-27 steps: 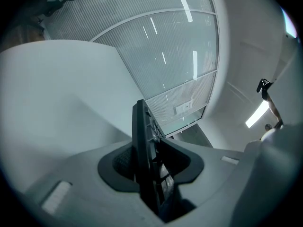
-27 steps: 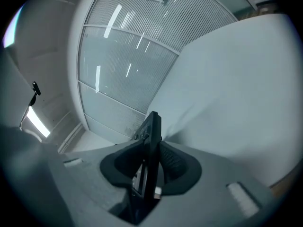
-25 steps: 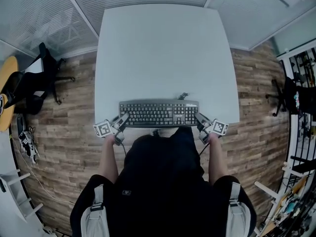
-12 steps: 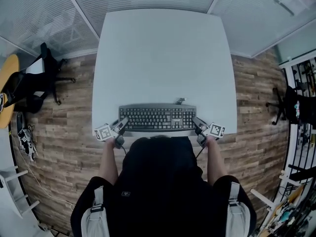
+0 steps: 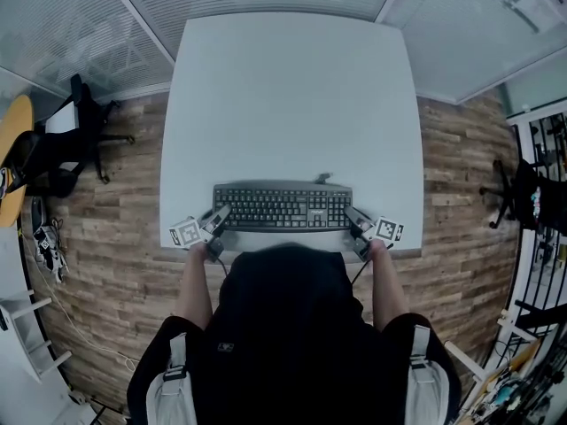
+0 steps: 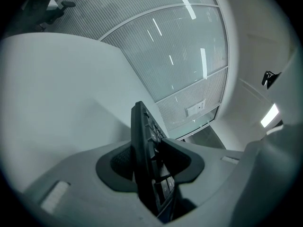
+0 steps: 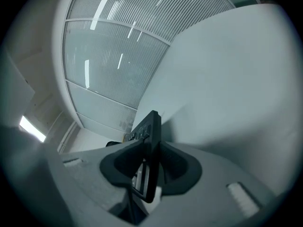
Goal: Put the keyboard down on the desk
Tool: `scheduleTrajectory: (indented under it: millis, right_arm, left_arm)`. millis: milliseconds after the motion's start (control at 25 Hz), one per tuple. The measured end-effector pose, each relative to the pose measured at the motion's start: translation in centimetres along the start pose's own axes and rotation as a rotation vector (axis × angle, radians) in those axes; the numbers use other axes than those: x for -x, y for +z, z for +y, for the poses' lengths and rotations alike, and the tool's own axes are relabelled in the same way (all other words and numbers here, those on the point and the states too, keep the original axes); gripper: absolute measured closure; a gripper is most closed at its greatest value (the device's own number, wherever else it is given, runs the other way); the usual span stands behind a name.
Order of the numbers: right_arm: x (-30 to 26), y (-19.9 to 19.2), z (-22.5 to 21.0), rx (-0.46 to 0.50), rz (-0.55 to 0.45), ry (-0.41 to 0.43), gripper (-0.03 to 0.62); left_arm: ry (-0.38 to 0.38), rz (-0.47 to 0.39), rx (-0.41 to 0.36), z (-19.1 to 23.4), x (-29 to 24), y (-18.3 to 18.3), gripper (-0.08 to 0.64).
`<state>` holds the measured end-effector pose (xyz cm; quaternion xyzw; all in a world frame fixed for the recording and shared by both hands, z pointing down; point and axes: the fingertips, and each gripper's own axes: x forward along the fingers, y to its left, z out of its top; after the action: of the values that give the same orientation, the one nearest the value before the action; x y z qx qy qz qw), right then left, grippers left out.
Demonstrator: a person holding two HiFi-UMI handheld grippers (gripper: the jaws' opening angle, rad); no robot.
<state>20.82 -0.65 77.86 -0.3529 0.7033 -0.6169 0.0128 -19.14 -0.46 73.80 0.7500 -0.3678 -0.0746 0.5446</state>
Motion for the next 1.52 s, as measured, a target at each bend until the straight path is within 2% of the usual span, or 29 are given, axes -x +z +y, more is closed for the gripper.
scheduleTrajectory:
  millis: [40,120,160,280,400,560,760,920,1120,1520]
  right_arm:
    - [-0.1,0.1,0.1,0.003,0.007,0.007,0.485]
    - [-1.0,0.6,1.8,-0.011,0.008,0.096,0.485]
    - [-1.3,0.8,2.1,-0.003,0.008,0.106,0.485]
    - [-1.1,1.5,1.1,0.068,0.011,0.017,0.485]
    - [-1.1,1.3,1.1,0.078,0.010,0.000,0.485]
    - [-1.3,1.2,1.3,0.133,0.032,-0.035,0.485]
    - [-1.4,1.1,1.3,0.159,0.036,-0.065,0.483]
    - [-1.4,0.9,0.7,0.187,0.047,-0.117,0.482]
    - [-1.5,1.0,0.2,0.212,0.033,-0.159,0.480]
    - [-1.8,1.8,-0.3,0.334,0.030,-0.266,0.474]
  left_arm:
    - [0.002,-0.001,-0.001,0.0,0.0,0.1,0.423]
    - [0.007,-0.006,-0.004,-0.1,-0.1,0.3,0.423]
    - [0.009,-0.011,-0.009,-0.2,-0.1,0.5,0.422]
    - [0.021,-0.032,-0.031,-0.4,-0.1,1.1,0.420]
    - [0.057,-0.036,-0.054,0.2,0.1,1.2,0.414]
    - [0.152,-0.003,-0.089,1.2,0.1,0.9,0.377]
    - [0.233,0.009,-0.132,3.0,0.9,0.6,0.364]
    - [0.233,0.045,-0.119,2.7,0.2,0.0,0.362]
    - [0.318,0.056,-0.185,4.1,0.2,0.5,0.351]
    - [0.402,0.046,-0.272,4.2,-0.6,0.9,0.339]
